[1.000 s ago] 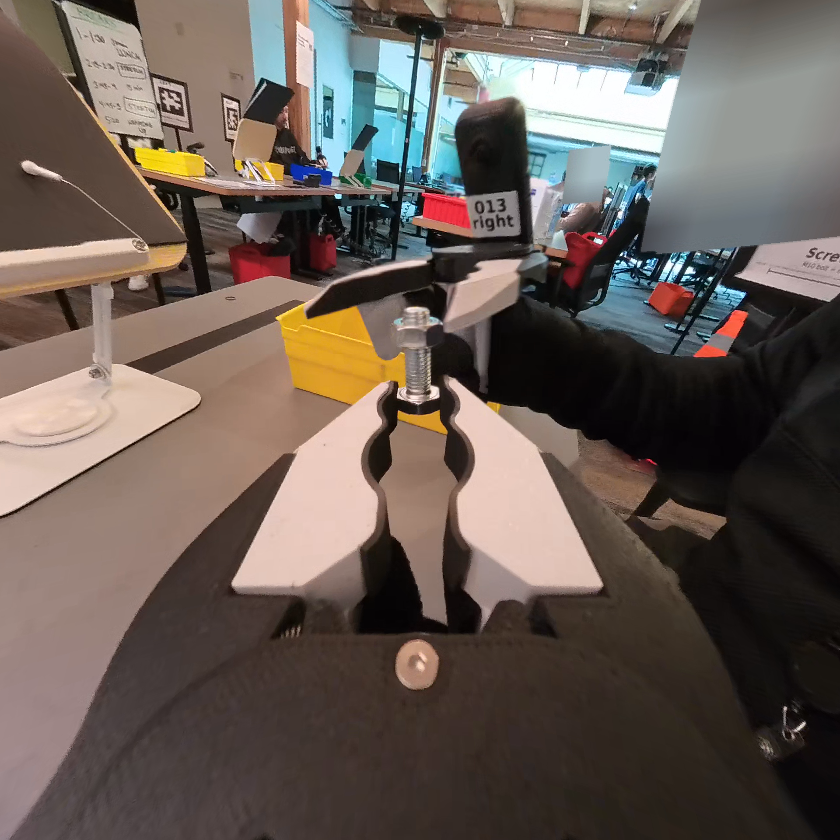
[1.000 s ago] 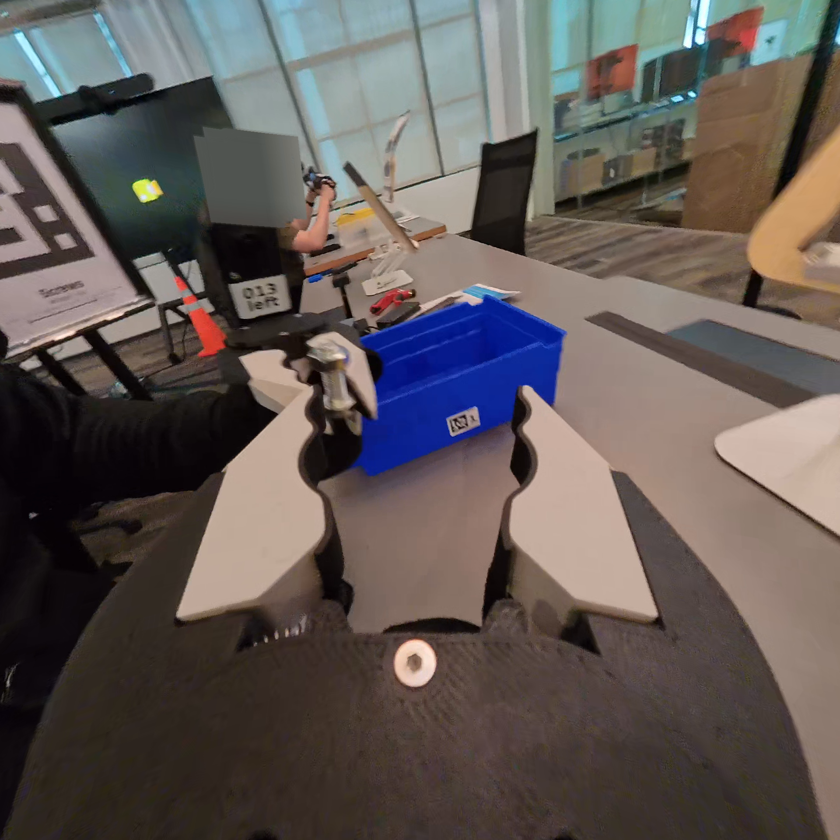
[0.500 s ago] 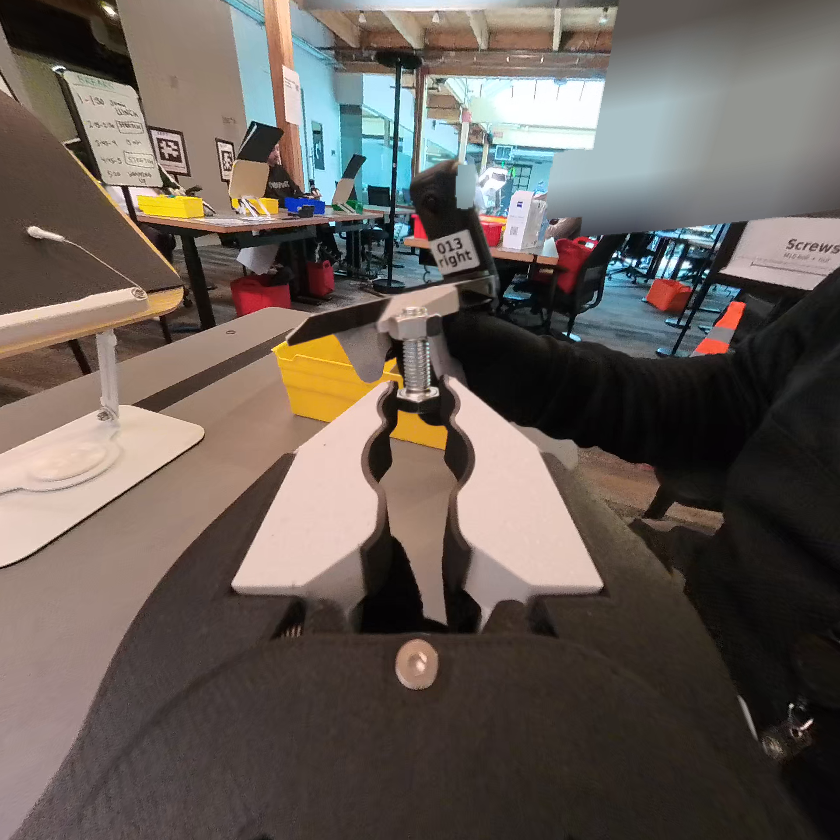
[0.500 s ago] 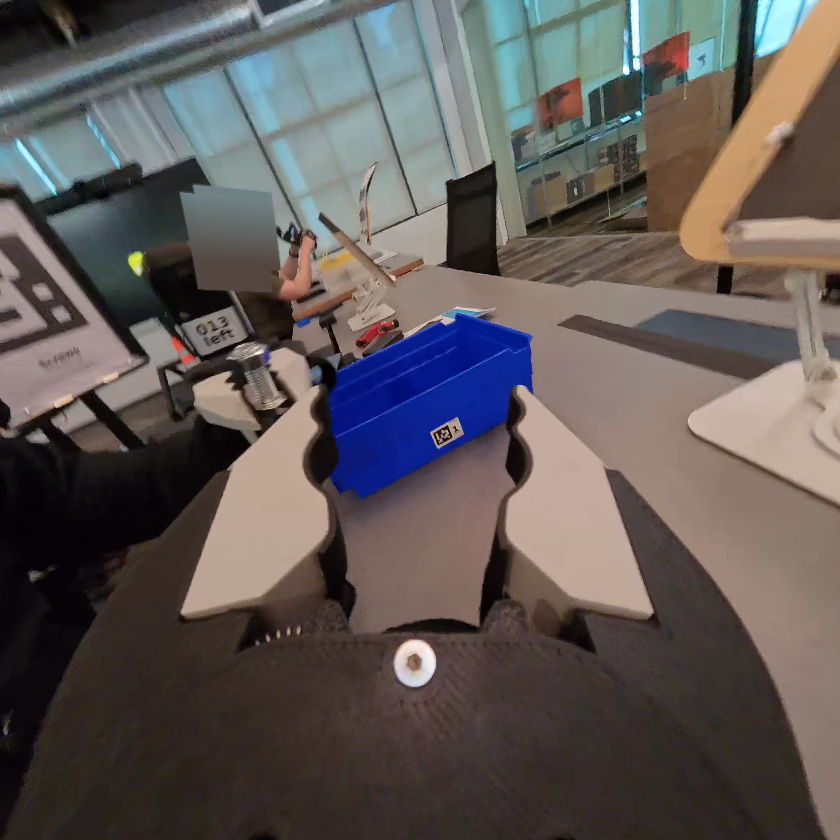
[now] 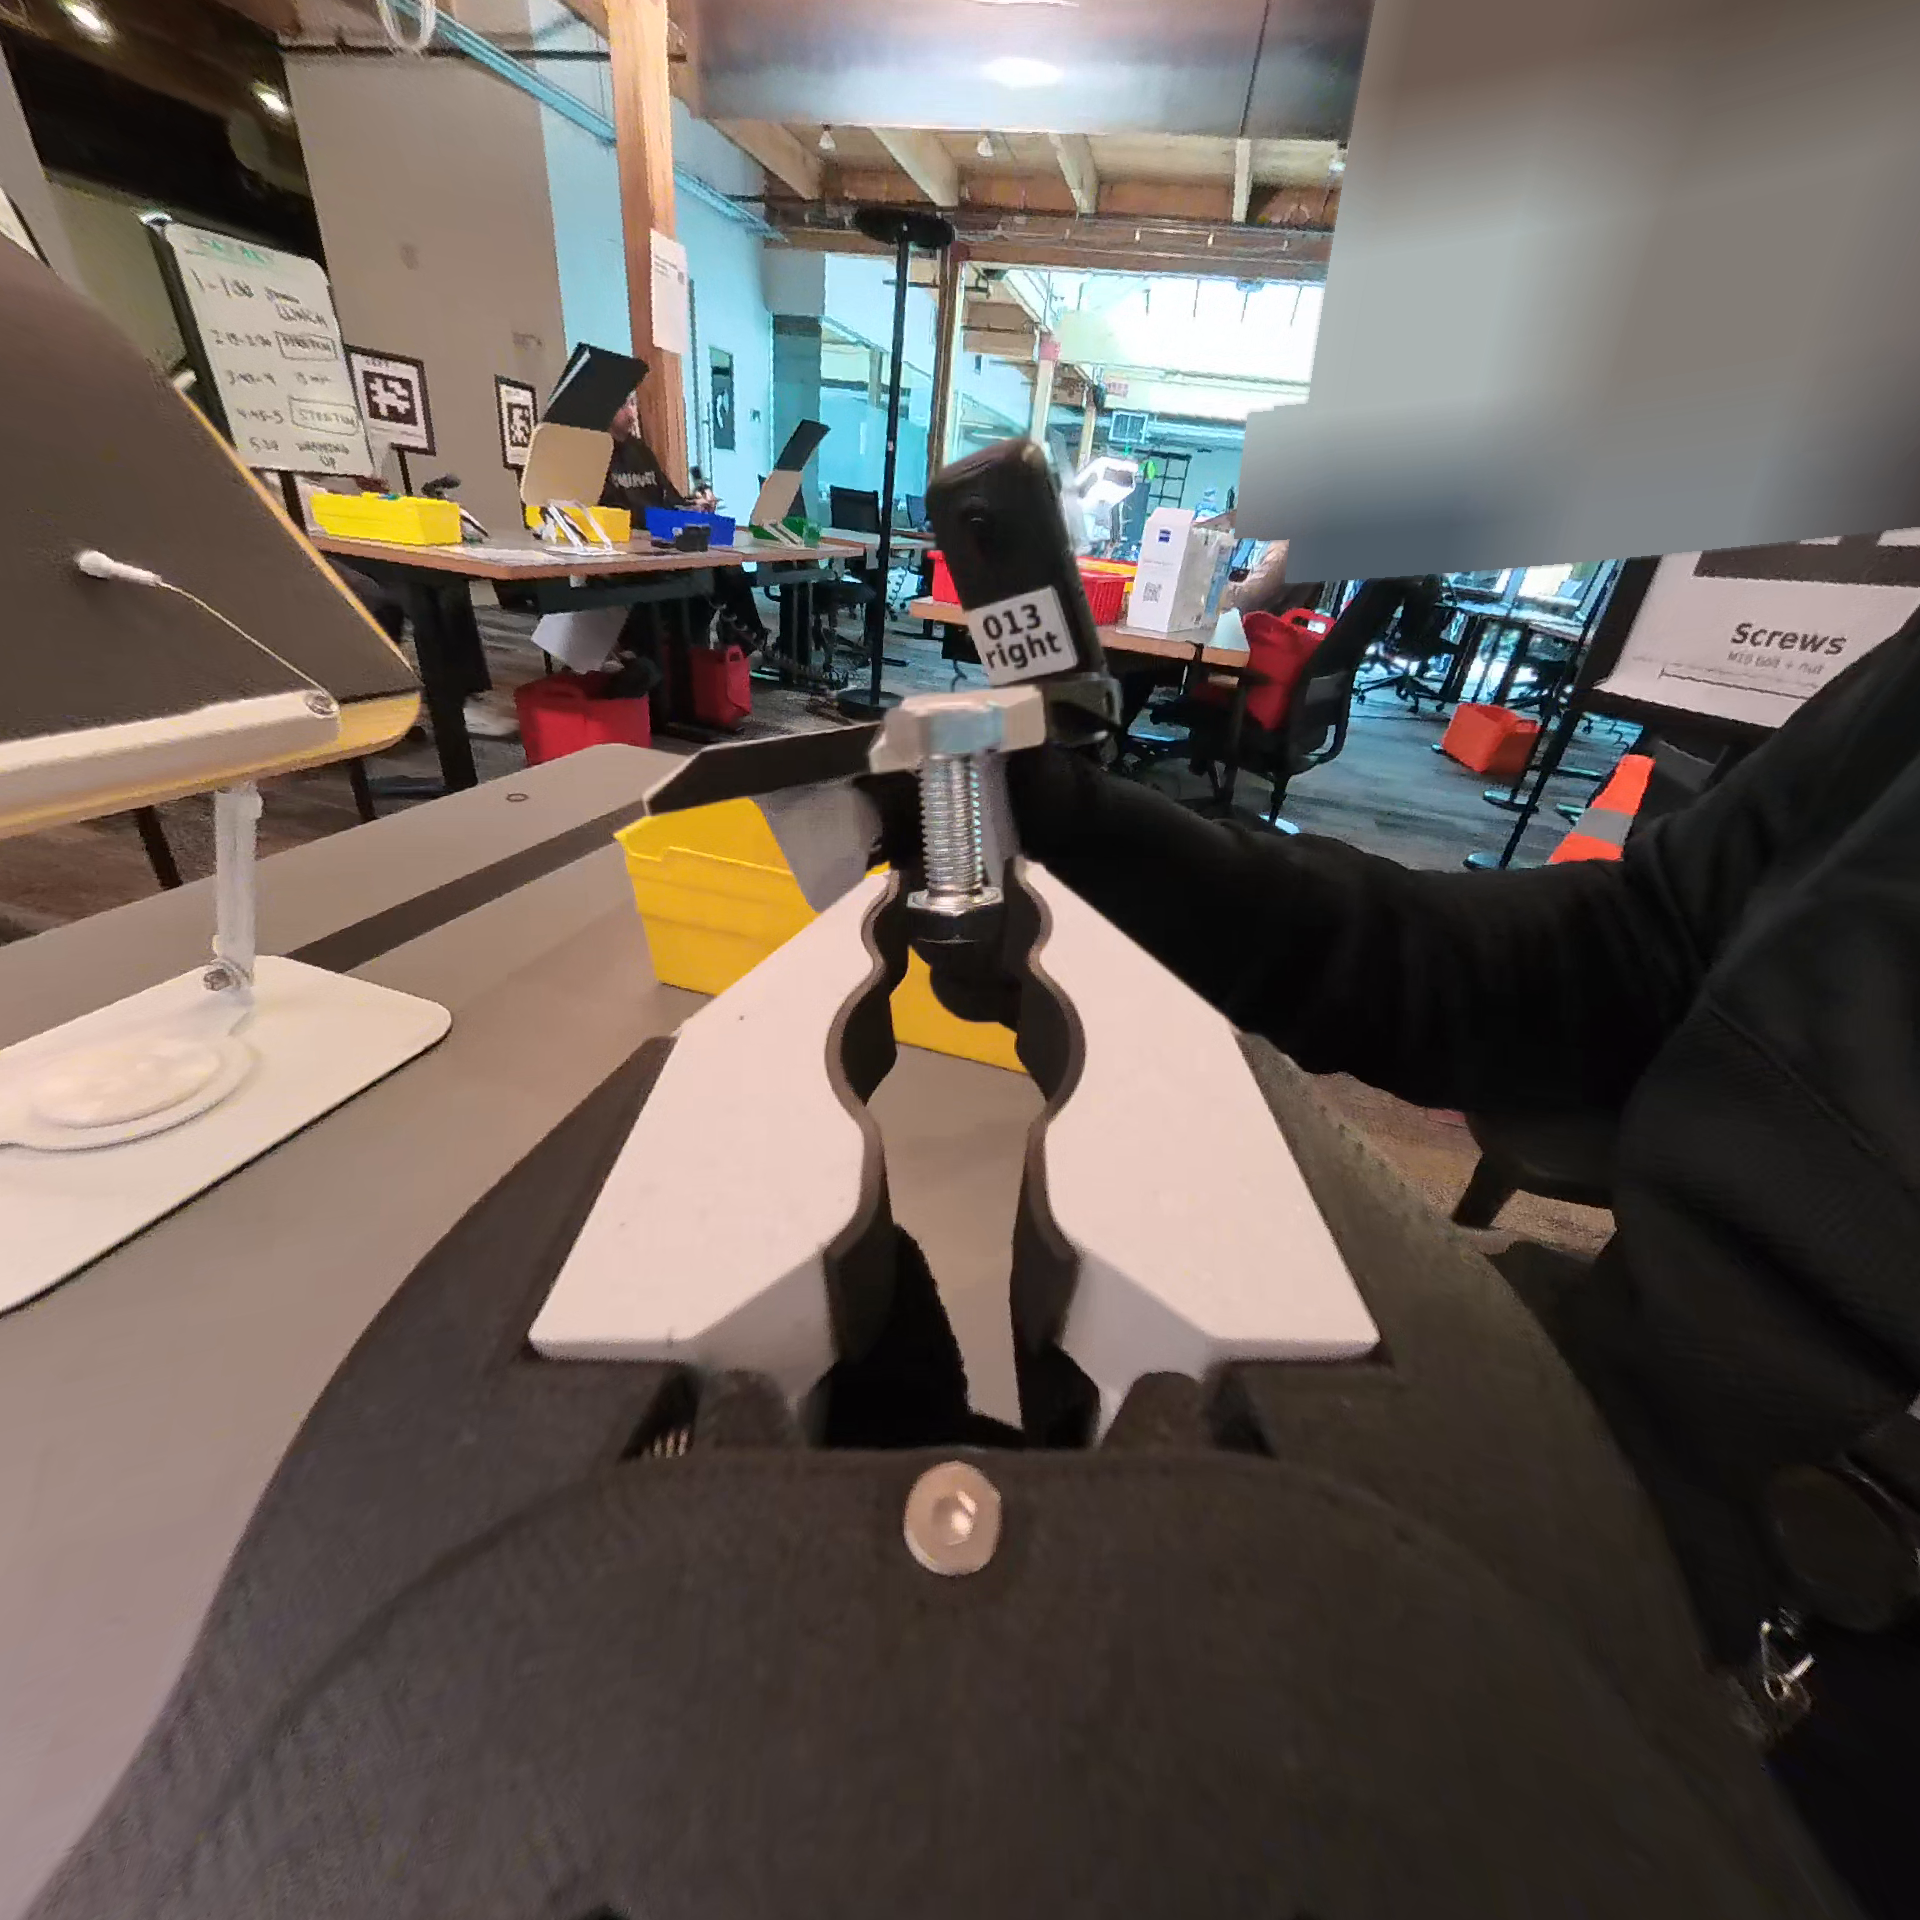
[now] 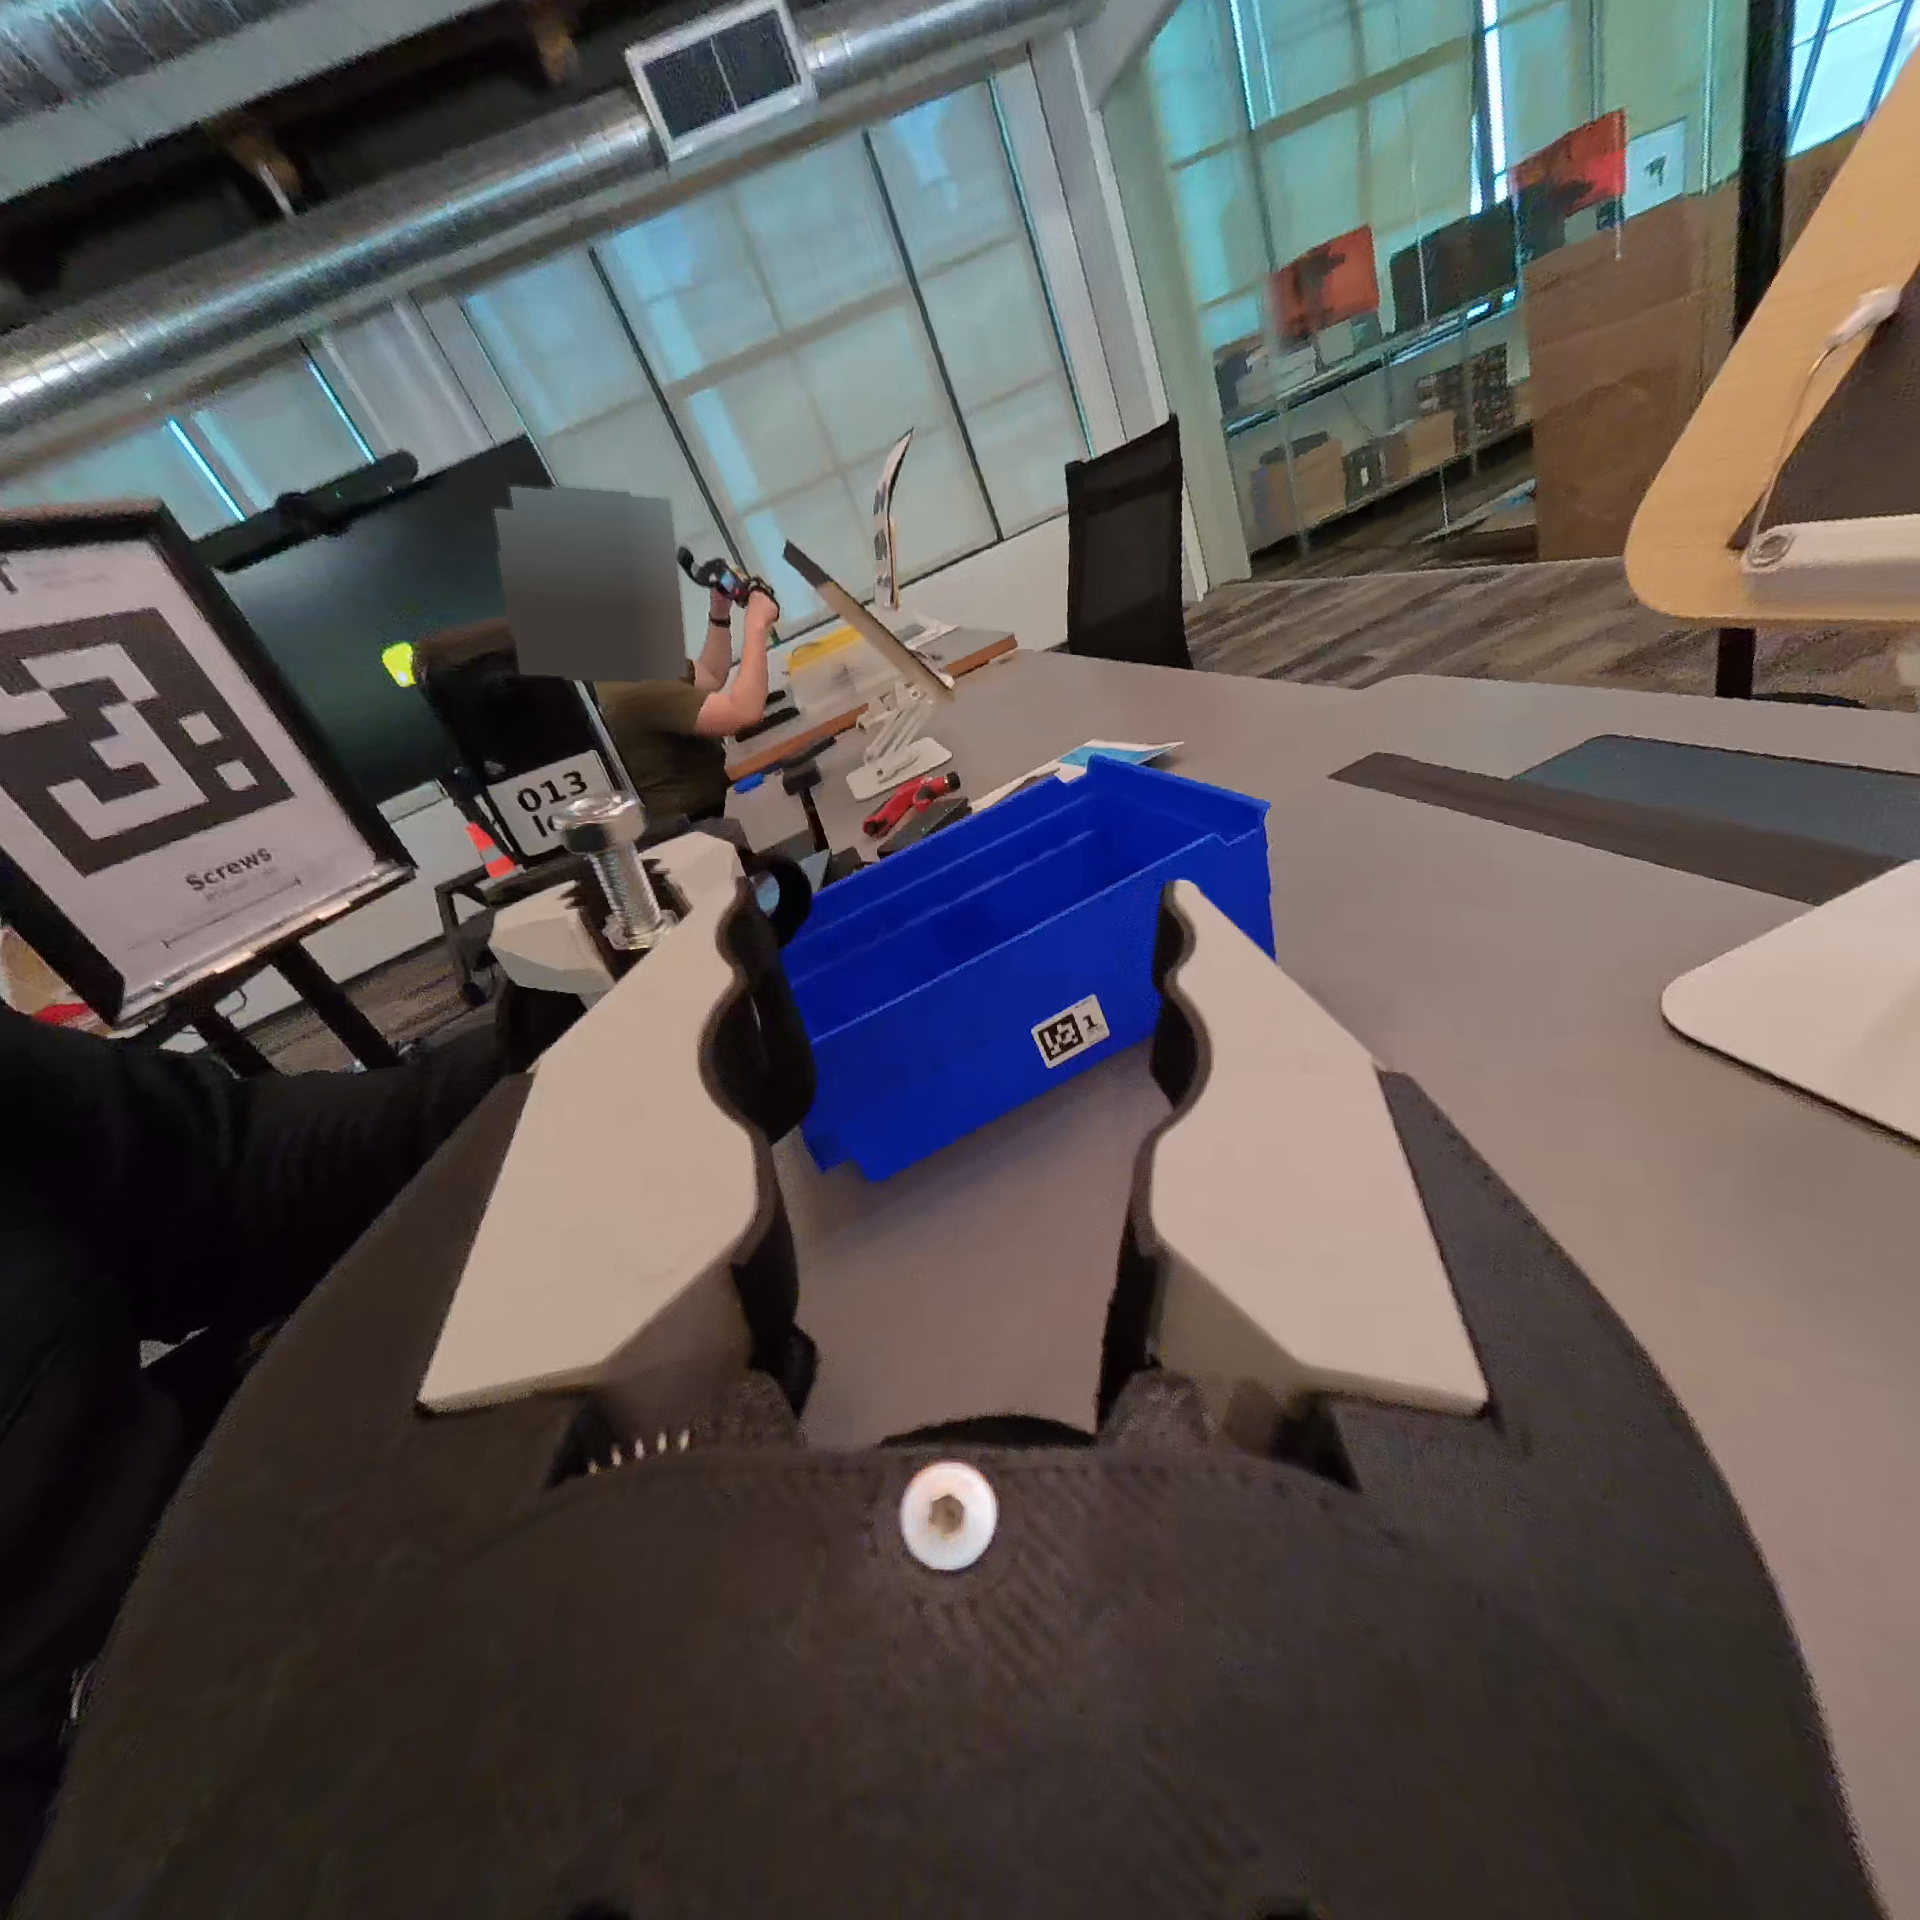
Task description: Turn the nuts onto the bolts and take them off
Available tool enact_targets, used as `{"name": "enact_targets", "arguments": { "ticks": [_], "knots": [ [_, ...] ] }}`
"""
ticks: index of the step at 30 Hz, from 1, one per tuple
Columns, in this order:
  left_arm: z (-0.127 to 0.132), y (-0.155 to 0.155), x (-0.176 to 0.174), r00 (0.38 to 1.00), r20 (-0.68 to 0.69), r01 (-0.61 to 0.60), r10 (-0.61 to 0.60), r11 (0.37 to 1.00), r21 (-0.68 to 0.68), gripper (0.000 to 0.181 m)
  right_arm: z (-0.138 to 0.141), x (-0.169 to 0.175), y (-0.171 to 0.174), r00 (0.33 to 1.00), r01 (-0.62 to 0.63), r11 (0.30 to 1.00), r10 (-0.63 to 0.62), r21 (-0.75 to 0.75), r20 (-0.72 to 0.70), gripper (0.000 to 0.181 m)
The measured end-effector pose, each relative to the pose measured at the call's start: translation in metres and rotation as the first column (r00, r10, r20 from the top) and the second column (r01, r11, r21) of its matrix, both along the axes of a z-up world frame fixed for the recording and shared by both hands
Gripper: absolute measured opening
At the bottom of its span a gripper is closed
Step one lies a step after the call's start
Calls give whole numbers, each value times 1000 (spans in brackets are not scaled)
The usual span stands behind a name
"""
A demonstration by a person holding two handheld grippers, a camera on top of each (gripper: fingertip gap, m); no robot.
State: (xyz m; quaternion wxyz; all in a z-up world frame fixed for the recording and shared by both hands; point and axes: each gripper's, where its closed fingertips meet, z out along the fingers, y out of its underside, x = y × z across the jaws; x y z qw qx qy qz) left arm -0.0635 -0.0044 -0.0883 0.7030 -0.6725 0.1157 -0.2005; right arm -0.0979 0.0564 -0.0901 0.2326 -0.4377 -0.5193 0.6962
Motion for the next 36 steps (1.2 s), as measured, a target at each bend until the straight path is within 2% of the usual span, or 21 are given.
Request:
{"name": "enact_targets", "arguments": {
  "ticks": [2, 4, 9, 13, 14, 17, 23, 36],
  "knots": [
    [-1, 0, -1, 1000, -7, -3, 3, 1000, -3, 16, 5, 3, -3, 1000, -14, 1000, 15, 10, -17, 75],
    [-2, 1, 0, 1000, -1, 3, -3, 1000, -6, 16, 11, 4, -17, 998, -51, 998, 52, 40, -32, 84],
    [-7, 3, 8, 1000, -22, 13, -13, 1000, -21, 16, 20, 3, -49, 989, -131, 989, 136, 71, -64, 87],
    [-3, 2, 7, 1000, -20, 10, -11, 1000, -11, 16, 16, 0, -35, 995, -89, 995, 91, 41, -43, 93],
    [0, 0, 7, 1000, -10, 20, -20, 1000, 2, 16, 11, -1, -26, 997, -67, 997, 68, 22, -24, 69],
    [1, 0, 5, 1000, -17, 15, -15, 1000, 6, 16, 4, 0, -11, 999, -48, 999, 48, -19, 2, 74],
    [-7, 3, 7, 1000, -15, 20, -20, 1000, -17, 16, 24, 10, -41, 987, -132, 990, 135, 51, -84, 83],
    [-10, 6, 20, 997, -67, 24, -25, 999, -27, 16, 19, -2, -59, 991, -119, 990, 123, 79, -48, 94]
  ]
}}
